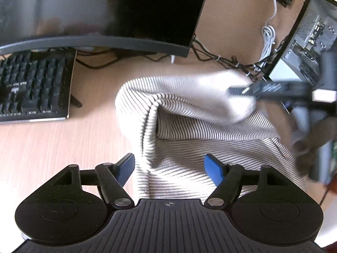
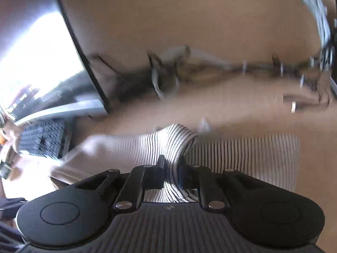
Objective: Fold clothes
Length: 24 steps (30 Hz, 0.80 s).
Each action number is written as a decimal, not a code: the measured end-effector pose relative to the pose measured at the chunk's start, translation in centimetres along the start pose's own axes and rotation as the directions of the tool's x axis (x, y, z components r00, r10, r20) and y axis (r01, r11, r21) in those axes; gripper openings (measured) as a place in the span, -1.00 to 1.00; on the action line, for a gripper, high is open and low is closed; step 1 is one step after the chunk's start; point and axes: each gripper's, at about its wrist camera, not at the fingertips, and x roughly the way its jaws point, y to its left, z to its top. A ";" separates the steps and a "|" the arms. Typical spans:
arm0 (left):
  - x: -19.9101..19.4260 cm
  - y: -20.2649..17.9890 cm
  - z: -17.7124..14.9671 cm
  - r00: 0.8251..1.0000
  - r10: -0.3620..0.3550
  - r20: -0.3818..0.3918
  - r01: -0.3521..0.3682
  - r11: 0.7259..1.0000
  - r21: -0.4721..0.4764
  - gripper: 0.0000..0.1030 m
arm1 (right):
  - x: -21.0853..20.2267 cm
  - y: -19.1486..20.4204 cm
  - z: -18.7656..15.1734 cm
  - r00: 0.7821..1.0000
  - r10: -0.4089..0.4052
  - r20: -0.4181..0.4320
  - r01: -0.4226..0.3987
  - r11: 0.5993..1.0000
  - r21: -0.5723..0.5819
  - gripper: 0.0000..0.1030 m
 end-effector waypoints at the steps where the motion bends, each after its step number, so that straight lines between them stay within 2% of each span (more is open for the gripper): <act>1: 0.1 0.0 0.2 1.000 0.005 0.003 -0.005 1.000 0.012 0.54 | -1.3 0.1 0.6 0.999 -0.009 0.035 0.010 1.000 -0.029 -0.84; 2: 0.2 0.0 0.3 1.000 0.009 0.006 -0.009 1.000 0.023 0.57 | -2.6 0.0 1.2 0.998 -0.020 0.067 0.024 0.998 -0.050 -0.93; 6: 0.5 -0.1 1.0 0.999 0.027 0.017 -0.028 0.997 0.070 0.66 | -5.7 -1.4 2.0 0.988 -0.107 0.115 0.119 0.988 -0.102 -0.93; 10: 0.8 -0.2 1.7 0.999 0.045 0.030 -0.048 0.992 0.116 0.66 | -4.4 -3.5 -1.0 0.974 -0.222 0.041 0.226 0.967 -0.115 -0.93; 13: 0.2 0.0 2.2 1.000 -0.019 0.025 0.016 0.995 0.100 0.66 | -2.7 -4.5 -3.6 0.954 -0.300 -0.001 0.296 0.942 -0.156 -0.89; 16: 0.1 -0.9 3.3 0.994 -0.101 0.043 0.095 0.990 0.106 0.72 | -2.1 -4.2 -4.6 0.945 -0.326 0.027 0.324 0.922 -0.210 -0.86; 19: 1.5 -2.3 4.3 0.989 -0.142 0.038 0.137 0.984 0.110 0.73 | -2.3 -4.3 -3.9 0.949 -0.314 0.031 0.313 0.925 -0.217 -0.73; 22: 3.6 -3.0 5.1 0.990 -0.137 0.021 0.133 0.982 0.134 0.73 | -3.1 -4.1 -2.7 0.949 -0.311 0.055 0.316 0.926 -0.205 -0.26; 24: 5.0 -2.7 5.6 0.991 -0.134 0.002 0.133 0.983 0.126 0.73 | -4.0 -3.3 -1.9 0.951 -0.298 0.088 0.309 0.932 -0.191 -0.24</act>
